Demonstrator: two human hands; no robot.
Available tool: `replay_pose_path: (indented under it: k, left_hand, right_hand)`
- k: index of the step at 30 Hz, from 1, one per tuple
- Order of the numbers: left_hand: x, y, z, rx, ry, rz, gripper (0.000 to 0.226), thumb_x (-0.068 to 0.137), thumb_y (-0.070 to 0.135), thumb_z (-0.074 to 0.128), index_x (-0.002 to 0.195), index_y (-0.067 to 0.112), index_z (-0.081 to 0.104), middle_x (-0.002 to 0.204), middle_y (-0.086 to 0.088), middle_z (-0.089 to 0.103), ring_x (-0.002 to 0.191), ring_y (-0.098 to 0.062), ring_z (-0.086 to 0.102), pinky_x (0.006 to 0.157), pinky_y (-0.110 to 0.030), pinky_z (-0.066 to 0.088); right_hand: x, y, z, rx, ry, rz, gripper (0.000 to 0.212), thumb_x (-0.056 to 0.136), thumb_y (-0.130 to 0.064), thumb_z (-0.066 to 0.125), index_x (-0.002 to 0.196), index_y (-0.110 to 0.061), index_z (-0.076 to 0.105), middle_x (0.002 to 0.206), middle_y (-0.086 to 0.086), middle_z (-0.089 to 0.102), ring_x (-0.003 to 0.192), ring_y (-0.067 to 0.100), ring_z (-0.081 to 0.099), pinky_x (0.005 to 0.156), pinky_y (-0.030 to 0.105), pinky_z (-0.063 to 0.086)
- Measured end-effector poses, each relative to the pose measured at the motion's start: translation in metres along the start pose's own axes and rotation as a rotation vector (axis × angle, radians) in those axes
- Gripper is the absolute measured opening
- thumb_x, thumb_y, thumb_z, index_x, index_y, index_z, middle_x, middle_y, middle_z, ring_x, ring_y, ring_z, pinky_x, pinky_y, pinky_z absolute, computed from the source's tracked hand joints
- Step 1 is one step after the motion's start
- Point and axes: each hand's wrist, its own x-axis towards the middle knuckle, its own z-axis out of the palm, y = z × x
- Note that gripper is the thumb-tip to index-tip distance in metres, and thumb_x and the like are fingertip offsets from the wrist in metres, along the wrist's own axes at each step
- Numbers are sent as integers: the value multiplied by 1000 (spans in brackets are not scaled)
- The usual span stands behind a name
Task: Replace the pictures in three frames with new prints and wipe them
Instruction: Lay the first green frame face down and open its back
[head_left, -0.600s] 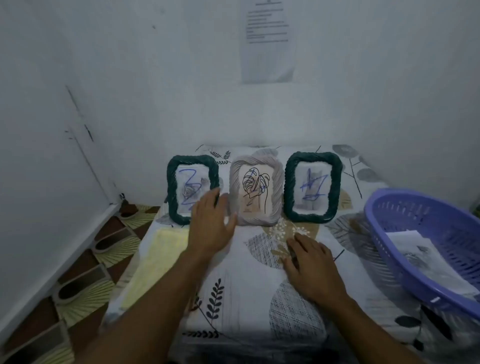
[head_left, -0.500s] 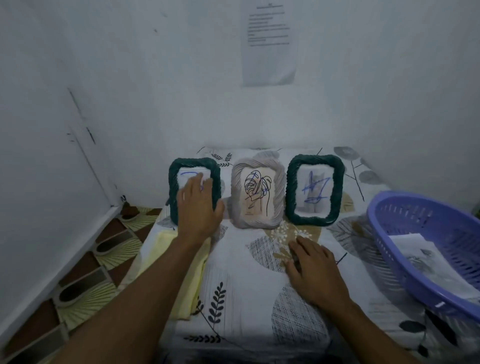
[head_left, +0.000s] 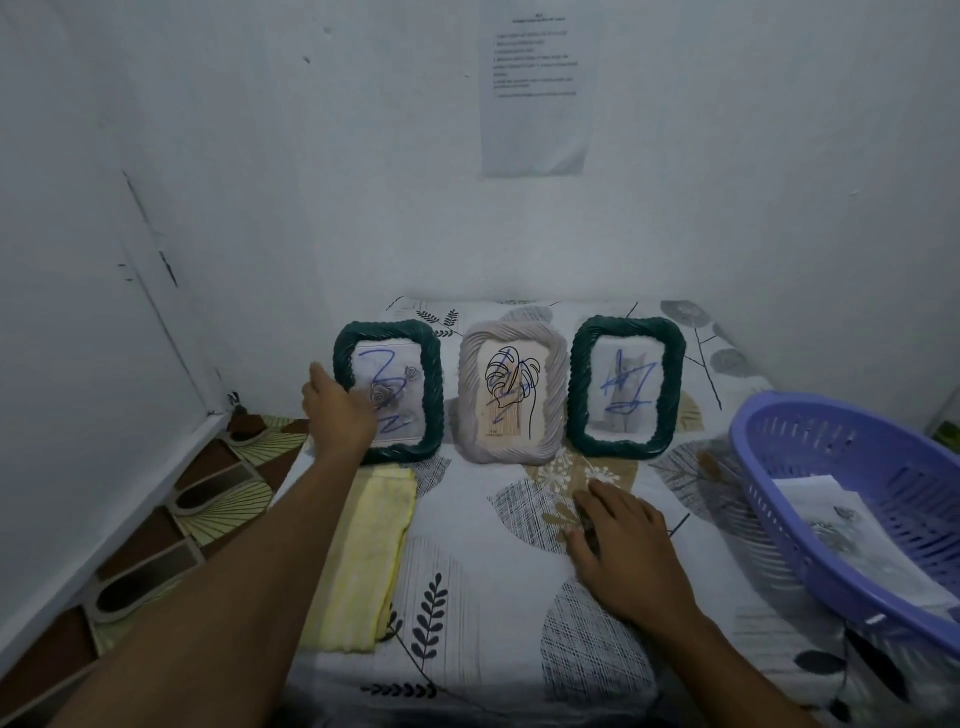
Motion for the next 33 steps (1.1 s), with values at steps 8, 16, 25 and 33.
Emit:
replay_pose_path:
  k: [8,16,25,33]
  left_hand:
    - [1,2,-23,-326,-70,-53,9,98,13,49,105,8,52,104,-14,61,89,-23,56,71,-28,45]
    - [-54,37,-58,-583,-69,46,5,98,13,51,100,10,54,87,-2,66,76,-15,61,65,-27,52]
    - [-152,83,-18,-557,-358,255,7,95,14,55,93,18,60,93,-4,70,86,-20,69,73,-36,58]
    - [-186,105,3,-543,-577,468,22,99,20,48,111,17,66,104,5,68,99,-11,64,87,-36,54]
  right_hand:
    - [-1,-1,-2,17,-32,1,59,92,-51,29,141,-23,46,151,2,40,139,18,34,116,40,20]
    - [5,-6,-22,157,-27,-21,44,91,-42,45,130,-24,53,132,-4,53,124,21,48,105,38,35]
    - [16,-55,-87,637,278,-92,36,94,-32,47,123,-17,62,122,0,62,110,13,56,96,33,49]
    - [17,-57,-123,862,339,142,33,95,-34,57,118,-12,67,109,1,68,92,5,62,79,14,51]
